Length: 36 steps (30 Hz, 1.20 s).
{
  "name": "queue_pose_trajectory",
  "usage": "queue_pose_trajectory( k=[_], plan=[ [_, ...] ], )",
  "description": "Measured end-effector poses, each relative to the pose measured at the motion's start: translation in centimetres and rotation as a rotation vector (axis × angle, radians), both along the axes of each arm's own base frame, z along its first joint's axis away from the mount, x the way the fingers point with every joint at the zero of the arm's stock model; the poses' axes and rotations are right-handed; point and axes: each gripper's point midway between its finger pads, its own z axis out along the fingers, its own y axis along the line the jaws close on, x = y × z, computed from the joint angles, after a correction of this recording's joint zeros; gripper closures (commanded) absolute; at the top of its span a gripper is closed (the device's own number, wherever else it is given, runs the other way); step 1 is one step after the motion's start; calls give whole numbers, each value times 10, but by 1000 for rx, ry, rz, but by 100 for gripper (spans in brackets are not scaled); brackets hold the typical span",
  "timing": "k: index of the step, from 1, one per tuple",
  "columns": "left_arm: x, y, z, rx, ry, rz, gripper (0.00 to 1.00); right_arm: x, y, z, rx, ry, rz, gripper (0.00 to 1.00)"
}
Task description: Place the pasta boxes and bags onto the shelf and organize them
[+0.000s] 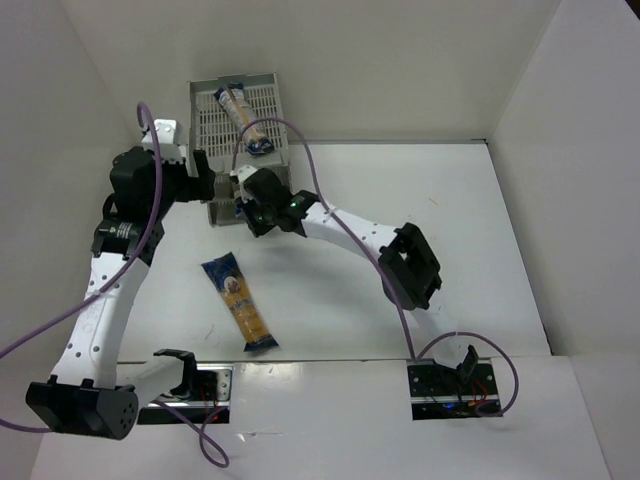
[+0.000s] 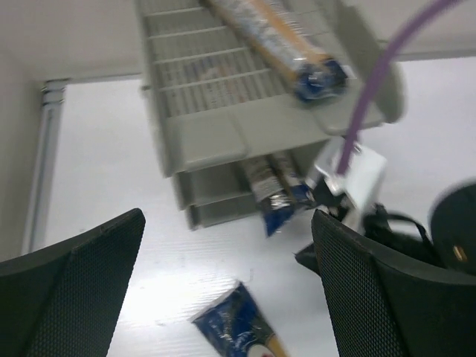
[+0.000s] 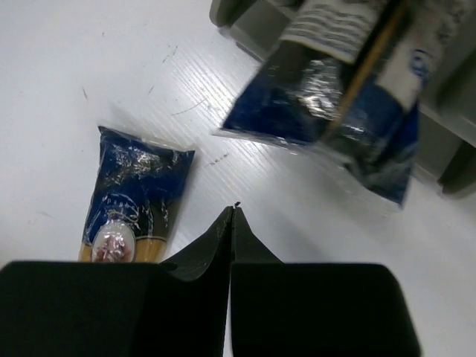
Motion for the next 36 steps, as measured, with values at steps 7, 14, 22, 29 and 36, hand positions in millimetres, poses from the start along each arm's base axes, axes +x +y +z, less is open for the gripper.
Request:
queue_pose_trajectory(
  k=[7, 14, 22, 29, 36],
  plan=[
    [-3, 47, -24, 8, 41, 159, 0, 3, 22, -6, -73, -160, -29, 100],
    [-5, 57, -37, 6, 68, 202, 0, 57, 35, 8, -77, -330, -148, 100],
    [-5, 66, -36, 9, 66, 231, 0, 85, 34, 3, -118, -421, -256, 100],
    [-6, 73, -36, 7, 65, 251, 0, 97, 41, 62, -22, -502, -310, 99],
    [-19, 77, -22, -14, 21, 253, 0, 51, 48, 66, -55, -445, -176, 8]
  ],
)
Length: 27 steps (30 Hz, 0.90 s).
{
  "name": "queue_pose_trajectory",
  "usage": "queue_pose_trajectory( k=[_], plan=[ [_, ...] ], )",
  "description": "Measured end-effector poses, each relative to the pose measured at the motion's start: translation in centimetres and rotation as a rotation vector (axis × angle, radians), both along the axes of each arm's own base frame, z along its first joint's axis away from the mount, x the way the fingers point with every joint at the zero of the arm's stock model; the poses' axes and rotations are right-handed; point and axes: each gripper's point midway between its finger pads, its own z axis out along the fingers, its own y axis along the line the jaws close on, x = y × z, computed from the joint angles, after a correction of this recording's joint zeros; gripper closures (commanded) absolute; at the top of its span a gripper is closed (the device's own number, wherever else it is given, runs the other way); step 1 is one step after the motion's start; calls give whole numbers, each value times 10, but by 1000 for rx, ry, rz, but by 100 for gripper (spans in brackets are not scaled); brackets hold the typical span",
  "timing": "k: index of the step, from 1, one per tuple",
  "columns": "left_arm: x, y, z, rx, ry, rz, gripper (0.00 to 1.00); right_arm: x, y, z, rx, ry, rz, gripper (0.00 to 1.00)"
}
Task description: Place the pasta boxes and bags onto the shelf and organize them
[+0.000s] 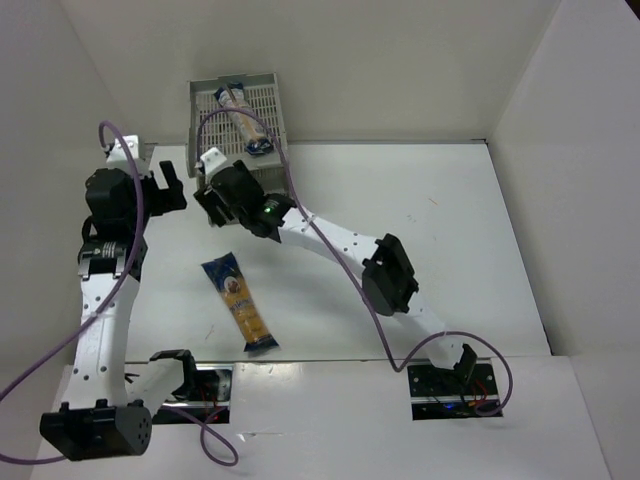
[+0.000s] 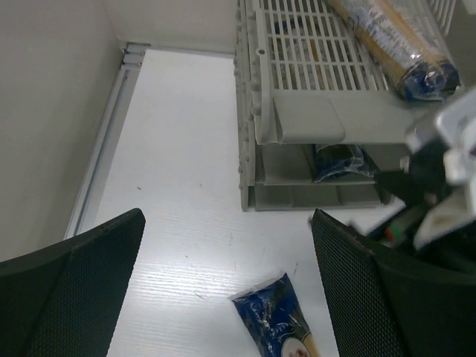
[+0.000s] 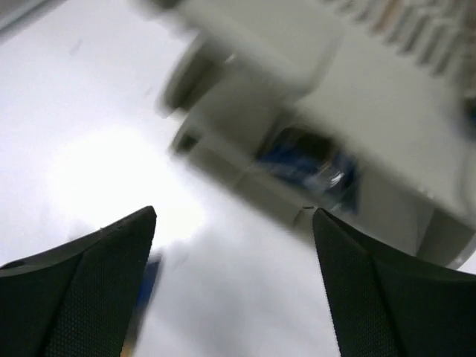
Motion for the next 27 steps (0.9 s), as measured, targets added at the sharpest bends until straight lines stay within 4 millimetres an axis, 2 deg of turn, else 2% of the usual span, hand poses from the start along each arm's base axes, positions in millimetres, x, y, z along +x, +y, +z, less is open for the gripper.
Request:
queue_pose_trajectory(
  k=[2, 4, 8, 10, 13, 17, 19, 21, 23, 27],
  plan=[
    [-10, 3, 8, -2, -32, 6, 0, -29, 1, -1, -38, 40, 92, 0],
    [-22, 7, 15, -7, -66, 19, 0, -63, -4, 1, -69, 79, 183, 0],
    [-48, 13, 21, -27, -122, 51, 0, -141, -33, -2, -112, 174, 338, 0],
    [-59, 16, 16, -49, -140, 68, 0, -177, -39, -11, -110, 238, 398, 0],
    [-72, 20, 6, -84, -148, 94, 0, -214, -27, -35, -92, 349, 456, 0],
    [-81, 27, 1, -111, -154, 125, 0, -237, -7, -94, -121, 478, 423, 0],
    [-83, 26, 1, -122, -158, 126, 0, -245, -6, -127, -149, 540, 372, 0],
    [-83, 23, 2, -128, -164, 113, 0, -249, -10, -149, -166, 583, 302, 0],
    [-84, 20, 2, -133, -169, 98, 0, -248, -20, -161, -181, 597, 221, 0],
    [-86, 20, 0, -155, -175, 99, 0, -242, -26, -169, -182, 578, 121, 5]
  ],
)
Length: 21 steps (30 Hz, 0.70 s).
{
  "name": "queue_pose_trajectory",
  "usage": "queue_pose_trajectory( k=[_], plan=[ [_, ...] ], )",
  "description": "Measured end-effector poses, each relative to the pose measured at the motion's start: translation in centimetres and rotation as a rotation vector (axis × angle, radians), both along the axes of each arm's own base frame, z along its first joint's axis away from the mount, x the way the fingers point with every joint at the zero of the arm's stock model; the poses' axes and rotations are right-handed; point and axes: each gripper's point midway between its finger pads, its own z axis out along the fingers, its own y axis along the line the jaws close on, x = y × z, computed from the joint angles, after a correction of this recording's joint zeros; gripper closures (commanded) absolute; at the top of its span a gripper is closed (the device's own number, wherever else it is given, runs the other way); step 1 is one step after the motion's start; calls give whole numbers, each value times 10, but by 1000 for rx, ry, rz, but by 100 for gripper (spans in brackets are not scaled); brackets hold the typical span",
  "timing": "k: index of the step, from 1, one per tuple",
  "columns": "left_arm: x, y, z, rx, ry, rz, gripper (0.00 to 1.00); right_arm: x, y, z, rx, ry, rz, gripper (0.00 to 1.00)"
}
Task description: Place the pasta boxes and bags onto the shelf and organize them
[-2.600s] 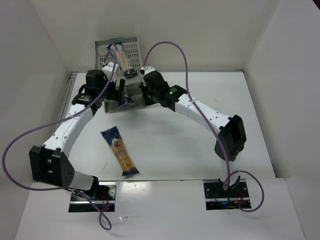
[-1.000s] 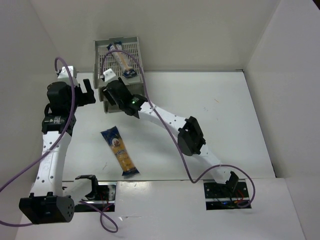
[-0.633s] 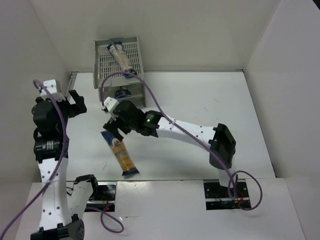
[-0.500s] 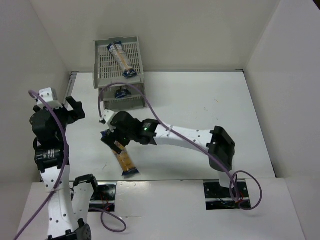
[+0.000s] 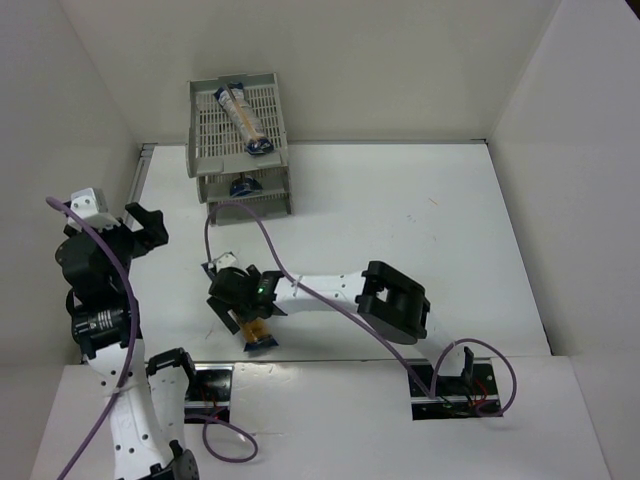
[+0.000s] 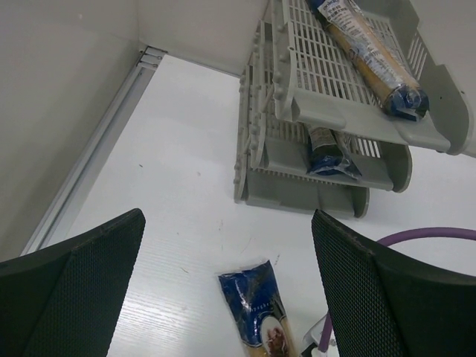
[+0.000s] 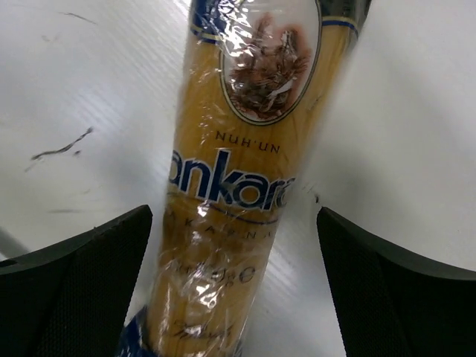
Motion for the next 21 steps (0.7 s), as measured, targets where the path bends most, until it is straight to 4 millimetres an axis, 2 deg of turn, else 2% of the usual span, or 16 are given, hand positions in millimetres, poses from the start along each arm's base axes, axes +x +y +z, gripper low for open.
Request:
queue_pose_trajectory(
  k=[2, 4, 5, 6, 7, 8, 9, 10, 11, 12, 14, 17, 21],
  plan=[
    [0, 1, 0, -3, -1, 1, 0, 3, -2, -6, -21, -32, -18, 5],
    [-1, 2, -1, -3, -3, 7, 0, -3, -2, -17, -48, -48, -12, 5],
    [-1, 3, -1, -4, -2, 11, 0, -6, 5, -17, -31, -56, -9, 5],
    [-2, 4, -2, -4, -1, 13, 0, -11, 8, -18, -25, -55, -1, 6],
    [-2, 4, -4, -6, 1, 13, 0, -15, 9, -19, -23, -63, 0, 13],
    [-2, 4, -5, -8, 4, 14, 0, -18, 11, -19, -19, -64, 4, 22],
    [-2, 5, -5, -8, 4, 14, 0, -20, 12, -20, -14, -64, 8, 37],
    [-2, 5, -5, -8, 4, 14, 0, -21, 14, -20, -7, -67, 11, 79],
    [-2, 5, -5, -8, 4, 15, 0, -21, 14, -21, -2, -69, 4, 97],
    [-2, 5, -5, -8, 4, 16, 0, -20, 14, -17, 7, -74, -8, 100],
    [-2, 5, -4, -7, 2, 17, 0, -26, 24, -9, 57, -40, 35, 100],
    [-2, 5, -5, -7, 4, 16, 0, -29, 26, -13, 63, -37, 66, 100],
    [0, 6, -7, -3, 13, 16, 0, -23, 23, -9, 94, 37, 111, 100]
  ],
)
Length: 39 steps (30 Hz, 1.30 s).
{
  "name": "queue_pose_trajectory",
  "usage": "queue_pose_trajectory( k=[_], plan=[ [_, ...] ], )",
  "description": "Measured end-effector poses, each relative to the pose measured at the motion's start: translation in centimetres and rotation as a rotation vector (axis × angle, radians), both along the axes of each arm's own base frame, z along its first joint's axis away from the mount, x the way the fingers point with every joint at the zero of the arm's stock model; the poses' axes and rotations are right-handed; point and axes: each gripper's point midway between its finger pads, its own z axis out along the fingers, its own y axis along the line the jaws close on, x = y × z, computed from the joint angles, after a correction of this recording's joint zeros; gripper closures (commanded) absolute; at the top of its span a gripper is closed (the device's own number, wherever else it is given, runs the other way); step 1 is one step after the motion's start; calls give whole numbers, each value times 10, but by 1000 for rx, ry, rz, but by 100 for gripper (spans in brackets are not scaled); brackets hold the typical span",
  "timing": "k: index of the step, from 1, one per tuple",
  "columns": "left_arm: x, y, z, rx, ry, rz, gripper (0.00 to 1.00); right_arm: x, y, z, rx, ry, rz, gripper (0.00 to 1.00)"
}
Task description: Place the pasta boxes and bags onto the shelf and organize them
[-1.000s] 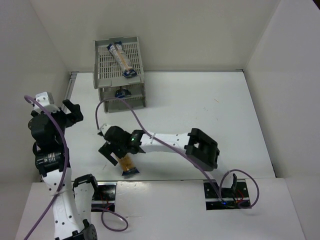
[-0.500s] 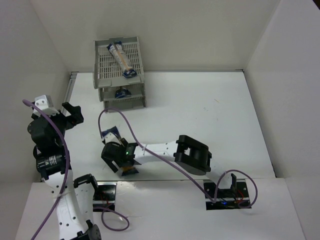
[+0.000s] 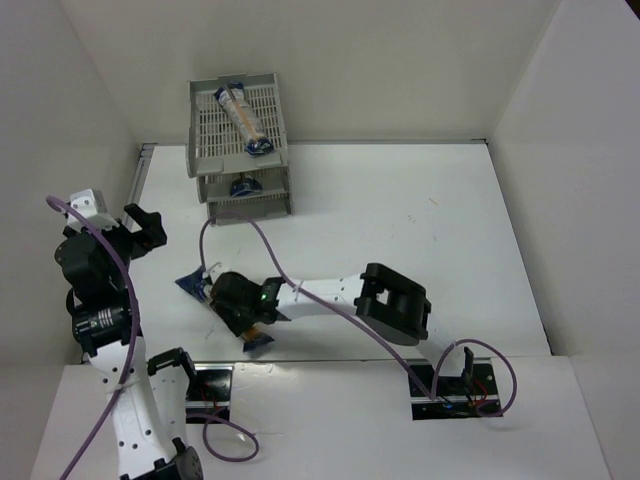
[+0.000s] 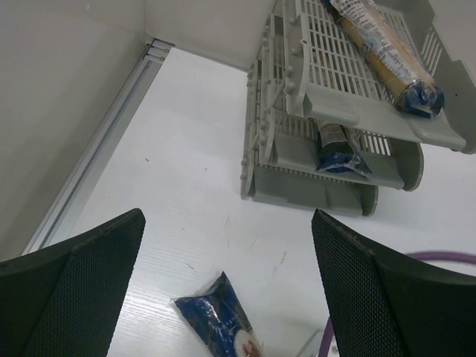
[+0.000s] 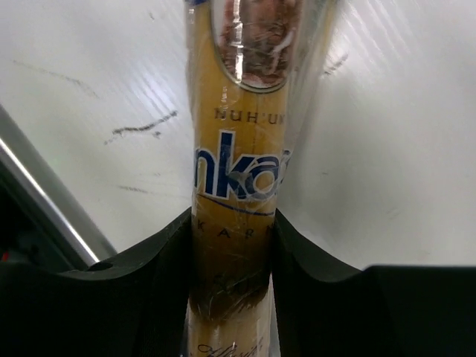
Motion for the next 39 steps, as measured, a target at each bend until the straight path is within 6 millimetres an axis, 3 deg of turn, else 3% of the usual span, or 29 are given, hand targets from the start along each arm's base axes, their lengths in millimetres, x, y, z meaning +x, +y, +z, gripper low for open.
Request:
queue_pose_trajectory(
  k=[3, 7, 11, 17, 26, 31, 39],
  plan=[
    [5, 2, -5, -6, 20, 0, 0, 14, -14, 3, 33, 120, 20, 100],
    [14, 4, -14, -23, 56, -16, 0, 58, -48, 15, 59, 193, -16, 100],
    [25, 4, -22, -42, 81, -40, 0, 96, -76, 42, 109, 182, -90, 100],
    [39, 5, -22, -62, 84, -65, 0, 108, -83, 81, 173, 138, -126, 100],
    [51, 14, -19, -64, 67, -59, 0, 134, -95, 84, 152, 85, -285, 100],
    [52, 15, -19, -64, 68, -59, 0, 155, -114, 85, 138, 56, -353, 100],
    [52, 15, -18, -57, 65, -60, 0, 165, -130, 94, 116, 0, -413, 100]
  ],
)
